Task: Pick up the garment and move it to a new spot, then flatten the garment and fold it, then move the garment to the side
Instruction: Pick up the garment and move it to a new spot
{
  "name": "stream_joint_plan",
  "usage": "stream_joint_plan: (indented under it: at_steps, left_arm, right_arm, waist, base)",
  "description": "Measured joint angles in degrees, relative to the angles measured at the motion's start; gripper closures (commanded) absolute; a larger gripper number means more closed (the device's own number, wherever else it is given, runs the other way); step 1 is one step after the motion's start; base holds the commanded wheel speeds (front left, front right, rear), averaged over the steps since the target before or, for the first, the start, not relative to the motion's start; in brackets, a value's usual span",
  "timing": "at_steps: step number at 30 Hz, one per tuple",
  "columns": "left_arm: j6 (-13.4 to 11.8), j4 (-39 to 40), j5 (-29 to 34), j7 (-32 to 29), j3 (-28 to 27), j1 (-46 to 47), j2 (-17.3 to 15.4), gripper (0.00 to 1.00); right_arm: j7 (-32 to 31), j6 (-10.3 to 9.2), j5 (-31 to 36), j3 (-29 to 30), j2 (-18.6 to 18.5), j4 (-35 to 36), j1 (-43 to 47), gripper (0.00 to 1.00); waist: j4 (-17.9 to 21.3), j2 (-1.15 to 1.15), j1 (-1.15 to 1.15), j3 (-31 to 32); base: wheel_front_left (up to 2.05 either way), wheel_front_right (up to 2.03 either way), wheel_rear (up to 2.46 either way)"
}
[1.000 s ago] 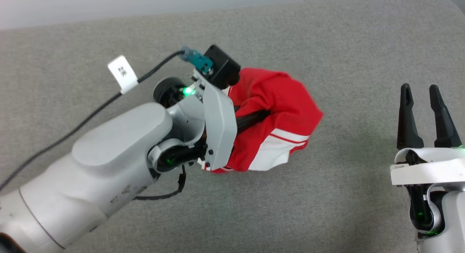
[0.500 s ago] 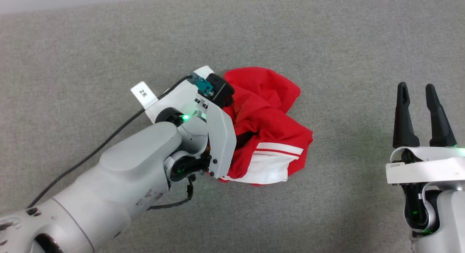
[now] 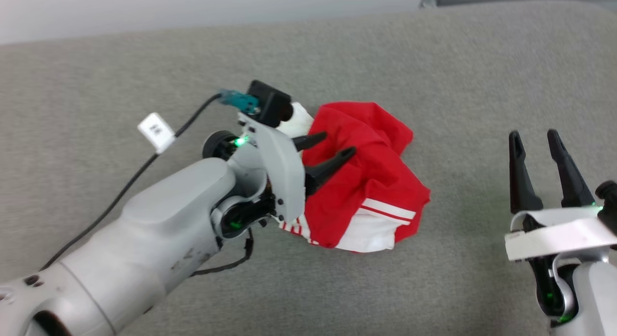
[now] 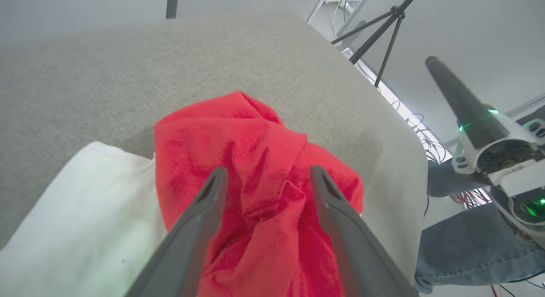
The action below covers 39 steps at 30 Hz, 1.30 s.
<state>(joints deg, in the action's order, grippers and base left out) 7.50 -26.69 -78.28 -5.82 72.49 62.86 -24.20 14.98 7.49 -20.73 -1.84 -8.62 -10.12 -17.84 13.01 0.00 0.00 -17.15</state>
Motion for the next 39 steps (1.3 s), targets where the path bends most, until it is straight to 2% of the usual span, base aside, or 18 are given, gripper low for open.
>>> stream_joint_plan:
  at_steps: [5, 15, 21, 22, 24, 29, 33, 39]
  left_arm:
    - [0.0, 0.1, -0.4, 5.8, 0.0, -2.6, -2.3, 0.0]
    - [0.0, -2.3, -5.1, 17.1, -0.9, -15.5, -6.4, 0.0]
    - [0.0, -4.2, -5.9, 20.6, -5.5, -22.4, -9.8, 0.0]
    - [0.0, -4.5, -5.5, 20.7, -6.9, -23.7, -10.2, 0.0]
    - [0.0, -4.7, -5.2, 20.8, -13.0, -26.8, -10.5, 0.0]
    - [-1.2, -3.8, 2.5, 20.9, -28.0, -37.0, -11.3, 0.0]
    - [-3.1, -0.1, 11.8, 20.9, -38.4, -45.1, -10.2, 0.0]
    - [-6.6, 7.4, 29.0, 20.9, -48.9, -53.9, -7.7, 0.0]
  right_arm:
    - [0.0, 0.0, 1.2, -0.5, -1.8, -2.1, 1.9, 0.0]
    - [-1.7, 0.0, 1.8, -0.1, -4.8, -5.2, 6.5, 0.0]
    - [-3.0, 0.0, 1.8, 1.8, -6.0, -5.2, 9.9, 0.0]
    - [-3.0, 0.0, 1.8, 2.1, -6.2, -5.1, 10.5, 0.0]
    - [-3.4, 0.01, 1.8, 3.1, -6.6, -4.8, 11.7, 0.0]
    - [-4.0, 0.01, 1.8, 5.2, -6.8, -4.1, 14.4, 0.0]
    - [-4.5, 0.0, 1.9, 6.4, -6.8, -3.1, 15.6, 0.0]
    - [-5.5, 0.0, 2.2, 7.3, -6.9, -1.7, 16.1, 0.0]
  waist:
    - [-2.4, 0.0, 0.0, 2.9]
    - [-8.7, 0.0, 0.0, 8.0]
    - [-12.3, 0.0, 0.0, 10.4]
    - [-12.7, 0.0, 0.0, 10.8]
    - [-13.5, 0.0, 0.0, 11.7]
    - [-14.7, 0.0, 0.0, 14.1]
    - [-15.3, 0.0, 0.0, 15.5]
    - [-15.3, 0.0, 0.0, 15.8]
  base:
    - [0.0, 0.0, 0.0]
    - [0.0, 0.0, 0.0]
    - [0.0, 0.0, 0.0]
    - [0.0, 0.0, 0.0]
    - [0.0, 0.0, 0.0]
    - [0.0, 0.0, 0.0]
    - [0.0, 0.0, 0.0]
    - [0.0, 0.0, 0.0]
